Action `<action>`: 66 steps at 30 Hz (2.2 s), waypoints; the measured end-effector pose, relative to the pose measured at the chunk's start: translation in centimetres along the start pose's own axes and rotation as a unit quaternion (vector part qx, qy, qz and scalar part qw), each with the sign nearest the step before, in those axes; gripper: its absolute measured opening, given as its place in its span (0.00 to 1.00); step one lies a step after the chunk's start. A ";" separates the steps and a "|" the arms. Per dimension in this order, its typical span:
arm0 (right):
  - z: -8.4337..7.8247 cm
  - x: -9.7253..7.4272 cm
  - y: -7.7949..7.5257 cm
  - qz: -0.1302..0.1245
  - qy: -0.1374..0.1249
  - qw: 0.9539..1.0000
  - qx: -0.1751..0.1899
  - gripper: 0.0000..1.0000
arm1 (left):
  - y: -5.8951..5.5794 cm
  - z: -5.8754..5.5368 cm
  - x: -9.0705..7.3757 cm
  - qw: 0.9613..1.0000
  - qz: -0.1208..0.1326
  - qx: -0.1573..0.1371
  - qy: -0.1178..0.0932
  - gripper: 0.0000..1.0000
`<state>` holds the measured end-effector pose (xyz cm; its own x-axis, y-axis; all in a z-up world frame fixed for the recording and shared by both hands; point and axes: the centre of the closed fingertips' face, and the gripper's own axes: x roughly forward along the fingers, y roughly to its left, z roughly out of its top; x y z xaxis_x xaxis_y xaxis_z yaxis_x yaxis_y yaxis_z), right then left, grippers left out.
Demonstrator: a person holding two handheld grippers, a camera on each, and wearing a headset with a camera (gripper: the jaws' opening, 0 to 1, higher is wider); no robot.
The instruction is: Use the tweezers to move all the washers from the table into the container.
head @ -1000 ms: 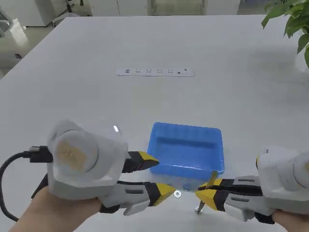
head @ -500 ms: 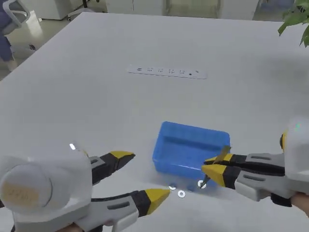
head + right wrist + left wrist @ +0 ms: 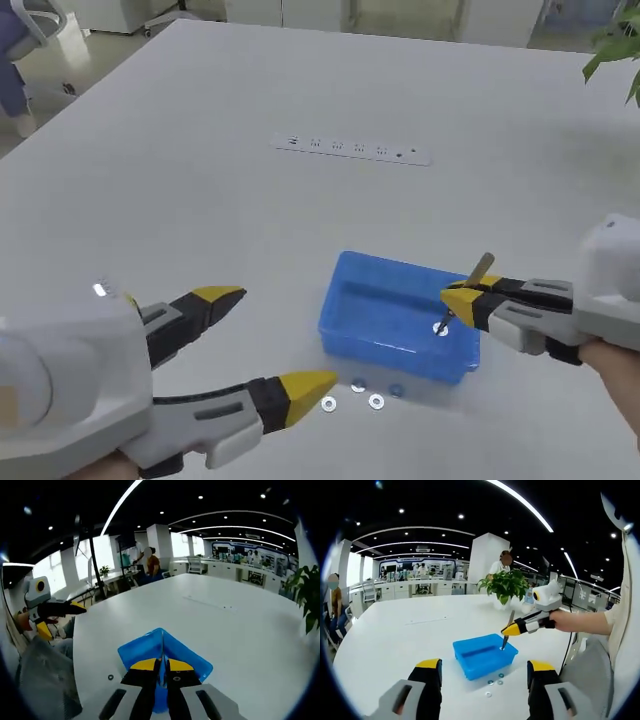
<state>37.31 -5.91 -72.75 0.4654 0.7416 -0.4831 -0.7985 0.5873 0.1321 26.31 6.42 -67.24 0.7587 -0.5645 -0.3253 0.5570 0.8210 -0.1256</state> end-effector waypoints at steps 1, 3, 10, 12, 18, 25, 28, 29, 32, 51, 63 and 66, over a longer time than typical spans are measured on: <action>-0.3 0.3 -0.7 -0.008 0.001 1.000 0.012 0.03 | 0.0 0.0 0.0 1.000 0.000 -0.001 0.000 0.70; -0.5 0.7 -1.4 -0.018 -0.001 1.000 0.011 0.03 | 0.1 0.1 0.0 1.000 0.000 0.001 -0.002 0.71; -1.4 1.7 -2.2 -0.026 0.003 0.999 0.029 0.03 | 0.3 0.2 0.0 1.000 0.001 0.004 -0.004 0.73; -1.8 2.0 -2.0 -0.023 0.011 0.999 0.022 0.03 | 0.4 0.2 0.0 1.000 0.002 0.003 -0.004 0.73; -2.7 2.3 -1.5 -0.020 0.030 0.999 0.000 0.03 | 0.4 0.0 0.1 1.000 0.003 0.003 0.000 0.74; -2.0 1.5 -0.9 -0.020 0.010 1.000 0.010 0.03 | 0.3 0.0 0.2 1.000 0.002 0.006 0.001 0.74; -0.8 0.6 -0.3 -0.015 -0.017 1.000 0.020 0.03 | 0.2 0.0 0.2 1.000 0.001 0.007 0.002 0.75; -0.3 0.3 0.2 -0.008 -0.030 0.999 0.025 0.03 | 0.2 0.0 0.2 1.000 0.000 0.006 0.003 0.75; 0.8 -0.5 1.2 0.009 -0.057 0.998 0.038 0.03 | 0.1 -0.1 0.3 1.000 -0.002 0.005 0.004 0.74; -2.6 0.3 6.7 0.071 -0.025 0.997 0.033 0.03 | -0.1 -0.7 0.2 1.000 -0.006 0.012 0.014 0.74; -4.6 2.0 6.1 0.059 0.013 0.998 0.003 0.03 | 0.5 -0.9 -0.4 1.000 0.006 0.012 0.017 0.73; -4.7 2.2 6.2 0.061 0.014 0.998 0.001 0.03 | 0.6 -1.0 -0.5 1.000 0.008 0.011 0.018 0.73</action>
<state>31.61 -2.11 -77.03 0.3529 0.7983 -0.4880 -0.8485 0.4929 0.1928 25.90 7.27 -68.10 0.7548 -0.5482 -0.3603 0.5527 0.8273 -0.1008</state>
